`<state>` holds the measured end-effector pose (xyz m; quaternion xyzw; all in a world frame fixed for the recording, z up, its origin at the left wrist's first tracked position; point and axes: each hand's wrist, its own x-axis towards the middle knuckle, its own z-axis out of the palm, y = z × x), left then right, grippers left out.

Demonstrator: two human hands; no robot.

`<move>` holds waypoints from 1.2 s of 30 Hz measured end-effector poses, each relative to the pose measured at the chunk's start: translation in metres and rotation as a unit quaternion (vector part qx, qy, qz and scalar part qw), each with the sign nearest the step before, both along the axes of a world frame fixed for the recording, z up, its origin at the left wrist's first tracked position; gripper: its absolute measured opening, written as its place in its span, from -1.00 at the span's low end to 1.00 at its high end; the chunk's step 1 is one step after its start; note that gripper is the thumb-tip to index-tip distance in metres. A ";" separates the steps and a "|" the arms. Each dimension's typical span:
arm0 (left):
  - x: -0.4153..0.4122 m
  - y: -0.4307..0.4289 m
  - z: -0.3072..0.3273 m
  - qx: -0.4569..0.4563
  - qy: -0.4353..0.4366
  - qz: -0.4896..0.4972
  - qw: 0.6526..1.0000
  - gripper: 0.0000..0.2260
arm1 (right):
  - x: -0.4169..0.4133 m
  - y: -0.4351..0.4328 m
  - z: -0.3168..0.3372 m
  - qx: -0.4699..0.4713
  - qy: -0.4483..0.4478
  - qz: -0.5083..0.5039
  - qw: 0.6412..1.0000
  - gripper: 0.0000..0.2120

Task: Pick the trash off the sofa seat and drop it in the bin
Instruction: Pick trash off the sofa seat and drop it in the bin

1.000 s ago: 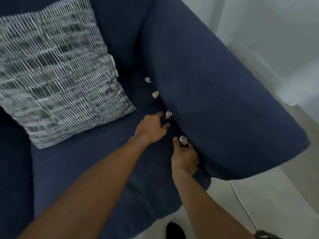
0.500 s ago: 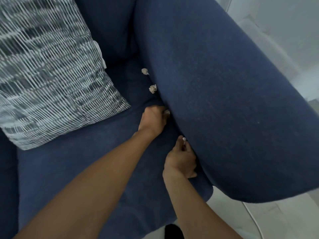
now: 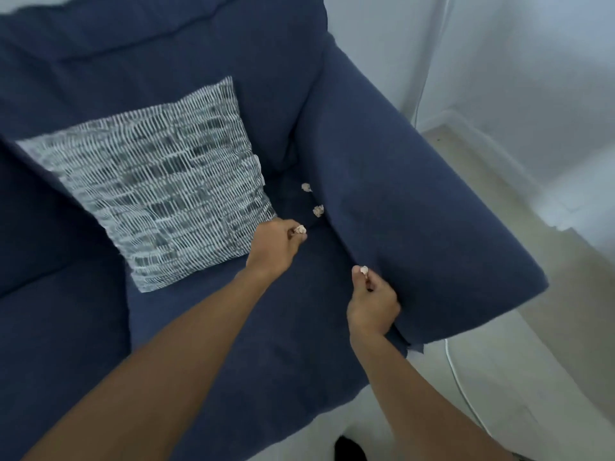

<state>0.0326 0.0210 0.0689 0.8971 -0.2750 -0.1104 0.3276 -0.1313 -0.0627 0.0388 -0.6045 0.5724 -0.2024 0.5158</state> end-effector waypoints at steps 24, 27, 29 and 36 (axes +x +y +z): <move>-0.113 -0.003 0.154 -0.019 -0.068 -0.100 0.993 -0.91 | -0.137 -0.069 0.185 -0.305 0.129 0.183 0.925 -0.81; -0.140 -0.020 0.143 -0.006 -0.056 -0.130 0.990 -0.93 | -0.171 -0.083 0.176 -0.285 0.128 0.163 0.936 -0.82; -0.161 -0.035 0.132 0.005 -0.041 -0.153 0.987 -0.94 | -0.200 -0.090 0.166 -0.266 0.121 0.138 0.946 -0.83; -0.252 -0.081 0.085 0.035 0.024 -0.224 0.974 -0.90 | -0.314 -0.098 0.114 -0.213 0.183 0.073 0.957 -0.81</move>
